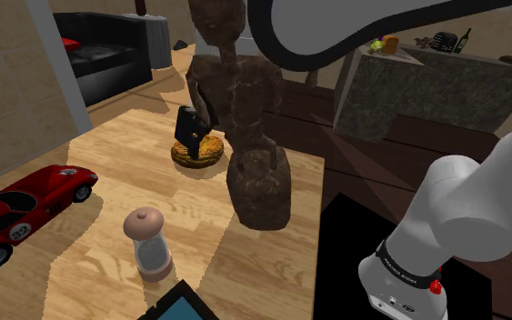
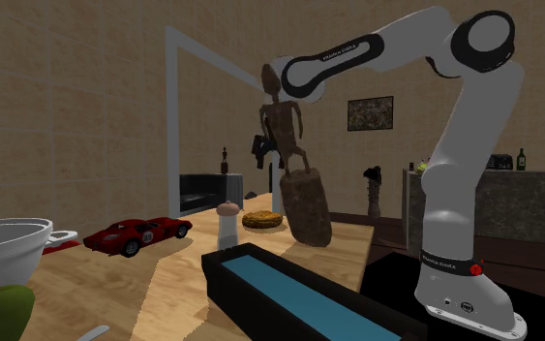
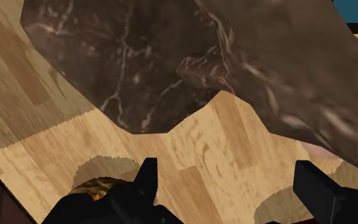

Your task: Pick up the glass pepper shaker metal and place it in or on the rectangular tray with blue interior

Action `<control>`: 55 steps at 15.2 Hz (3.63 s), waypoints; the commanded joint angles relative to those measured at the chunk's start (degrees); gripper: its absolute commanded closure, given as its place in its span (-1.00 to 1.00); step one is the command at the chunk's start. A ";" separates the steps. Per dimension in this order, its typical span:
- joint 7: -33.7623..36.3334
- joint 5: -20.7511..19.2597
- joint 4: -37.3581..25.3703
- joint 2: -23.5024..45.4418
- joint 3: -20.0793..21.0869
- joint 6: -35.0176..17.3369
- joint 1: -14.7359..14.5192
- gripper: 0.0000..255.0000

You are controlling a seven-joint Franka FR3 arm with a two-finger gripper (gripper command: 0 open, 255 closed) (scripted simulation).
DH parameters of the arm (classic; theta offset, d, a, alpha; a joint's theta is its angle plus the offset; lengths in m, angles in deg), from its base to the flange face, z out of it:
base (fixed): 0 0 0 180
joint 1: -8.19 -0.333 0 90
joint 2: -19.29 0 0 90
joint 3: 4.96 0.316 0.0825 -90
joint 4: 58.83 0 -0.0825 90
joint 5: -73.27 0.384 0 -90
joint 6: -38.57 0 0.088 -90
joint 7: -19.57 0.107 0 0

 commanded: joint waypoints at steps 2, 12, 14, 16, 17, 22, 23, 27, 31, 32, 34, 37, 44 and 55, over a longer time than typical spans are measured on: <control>3.23 -1.82 -1.59 5.81 3.19 -1.90 -0.27 -1.00; 15.50 -12.57 -14.38 25.37 12.16 -4.14 -2.36 -1.00; 15.69 -12.88 -13.62 25.98 10.41 -5.52 -4.01 -1.00; 15.67 14.59 -14.68 23.45 12.11 -5.70 -3.84 -1.00; 15.62 11.18 -14.57 23.66 11.80 -5.52 -3.98 -1.00; 15.32 -5.93 -14.32 24.74 10.07 -4.56 -4.73 -1.00; 15.25 -9.36 -14.34 24.97 9.71 -4.36 -4.87 -1.00; 15.73 -12.94 -13.25 26.26 9.12 -6.21 -5.22 -1.00; 16.55 -14.17 -11.94 27.88 8.64 -8.85 -5.61 -1.00; 16.65 -14.32 -11.77 28.12 8.44 -9.23 -5.79 -1.00; 16.62 -14.28 -11.77 28.10 8.27 -9.24 -5.95 -1.00; 16.57 -14.20 -11.77 28.07 7.93 -9.25 -6.27 -1.00; 16.80 -14.51 -14.04 28.79 7.91 -7.51 -6.69 1.00; 14.95 -18.10 -27.71 41.28 5.52 0.09 -7.37 -1.00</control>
